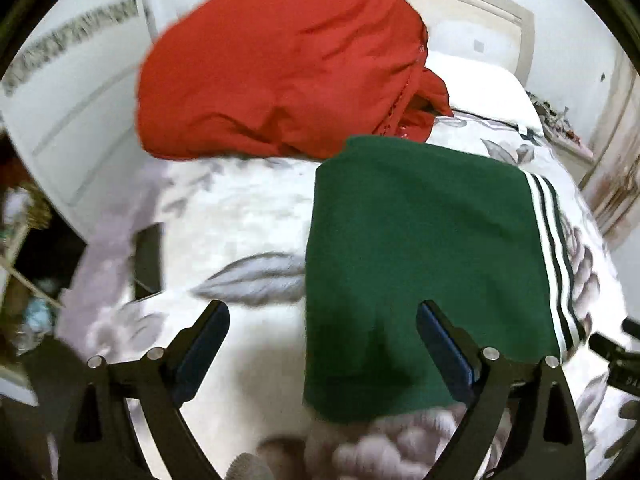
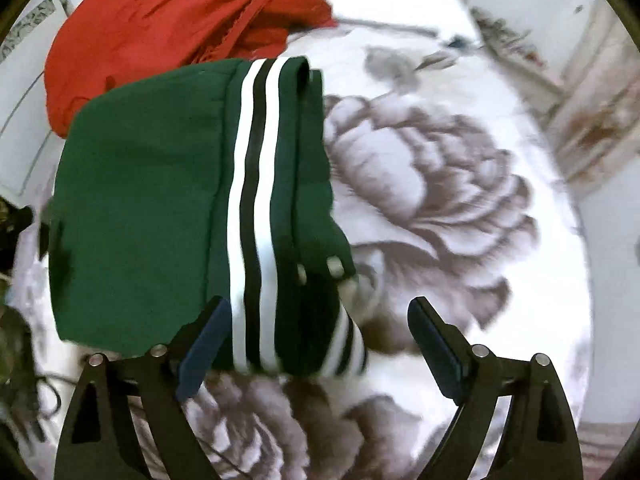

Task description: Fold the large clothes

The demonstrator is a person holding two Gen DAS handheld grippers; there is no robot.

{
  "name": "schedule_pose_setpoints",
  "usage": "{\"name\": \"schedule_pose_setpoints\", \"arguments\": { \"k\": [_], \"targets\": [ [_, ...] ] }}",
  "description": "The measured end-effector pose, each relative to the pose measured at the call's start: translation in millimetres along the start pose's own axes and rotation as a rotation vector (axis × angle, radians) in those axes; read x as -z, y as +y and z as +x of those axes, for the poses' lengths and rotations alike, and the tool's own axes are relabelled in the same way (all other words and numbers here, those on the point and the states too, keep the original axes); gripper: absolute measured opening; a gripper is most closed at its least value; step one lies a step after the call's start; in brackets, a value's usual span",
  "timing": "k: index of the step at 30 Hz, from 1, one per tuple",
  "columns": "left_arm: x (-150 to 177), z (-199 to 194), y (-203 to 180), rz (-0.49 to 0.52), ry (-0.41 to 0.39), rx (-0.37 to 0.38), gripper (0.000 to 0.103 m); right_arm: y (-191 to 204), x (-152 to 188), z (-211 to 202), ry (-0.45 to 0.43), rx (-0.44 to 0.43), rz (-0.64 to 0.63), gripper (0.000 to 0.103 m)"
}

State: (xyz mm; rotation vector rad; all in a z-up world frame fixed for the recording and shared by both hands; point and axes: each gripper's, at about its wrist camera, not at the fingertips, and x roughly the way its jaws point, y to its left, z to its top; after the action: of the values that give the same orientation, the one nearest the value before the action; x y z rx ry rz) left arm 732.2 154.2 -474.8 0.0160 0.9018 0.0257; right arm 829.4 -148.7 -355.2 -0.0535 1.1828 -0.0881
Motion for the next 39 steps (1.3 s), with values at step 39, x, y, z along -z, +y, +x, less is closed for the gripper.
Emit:
{"name": "schedule_pose_setpoints", "arguments": {
  "k": [39],
  "targets": [
    [118.2,-534.1,-33.6,-0.033,-0.240,0.042,0.096,57.5,309.6,-630.3,-0.430,0.010,-0.011,0.093]
  ]
}}
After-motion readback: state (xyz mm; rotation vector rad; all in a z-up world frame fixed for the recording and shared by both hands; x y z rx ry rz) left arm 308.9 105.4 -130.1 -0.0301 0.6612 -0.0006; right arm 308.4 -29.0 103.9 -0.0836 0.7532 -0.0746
